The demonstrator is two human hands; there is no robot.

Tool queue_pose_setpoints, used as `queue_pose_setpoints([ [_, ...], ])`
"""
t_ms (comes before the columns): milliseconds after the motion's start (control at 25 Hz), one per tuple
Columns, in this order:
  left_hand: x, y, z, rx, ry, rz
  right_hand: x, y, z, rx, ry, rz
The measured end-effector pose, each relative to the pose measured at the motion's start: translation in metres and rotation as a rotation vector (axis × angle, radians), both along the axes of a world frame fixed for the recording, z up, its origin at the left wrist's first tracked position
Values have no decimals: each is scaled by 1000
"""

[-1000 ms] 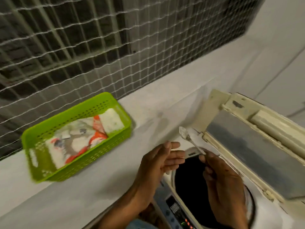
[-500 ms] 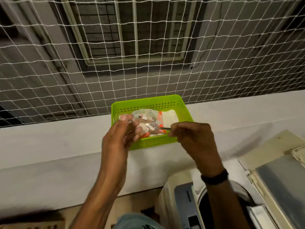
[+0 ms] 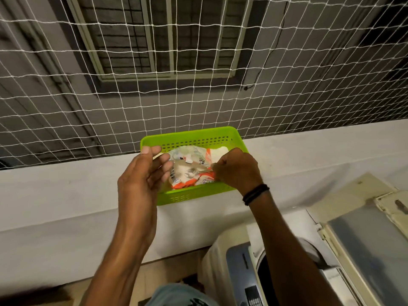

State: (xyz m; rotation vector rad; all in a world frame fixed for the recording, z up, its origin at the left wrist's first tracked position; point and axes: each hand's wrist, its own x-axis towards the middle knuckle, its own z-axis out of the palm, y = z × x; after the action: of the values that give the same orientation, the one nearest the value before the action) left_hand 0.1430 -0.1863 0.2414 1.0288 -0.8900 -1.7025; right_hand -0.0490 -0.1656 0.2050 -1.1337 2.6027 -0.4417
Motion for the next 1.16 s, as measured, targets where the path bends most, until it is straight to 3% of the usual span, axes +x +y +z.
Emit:
queue_pose_setpoints([
  [320,-12,0,2,-40,17,-69,-5,25,20,-7,3,86],
  [440,-17,5,5,-69,50,-96,-5,44,28,-81,-43,29],
  [600,-35,21,4,-135,118,-216,-6,101,29,-356,-133,-215],
  [760,-80,52,-10,-107,129,-527,-22,176,-2,-416,-249,-520],
  [1000,-151,114,-63,-42,-71,-958,-29,285,-61,-467,-172,-920],
  [1160,-201,152,-117,12,-249,-1181,-15,342,-101,-663,-228,-1228],
])
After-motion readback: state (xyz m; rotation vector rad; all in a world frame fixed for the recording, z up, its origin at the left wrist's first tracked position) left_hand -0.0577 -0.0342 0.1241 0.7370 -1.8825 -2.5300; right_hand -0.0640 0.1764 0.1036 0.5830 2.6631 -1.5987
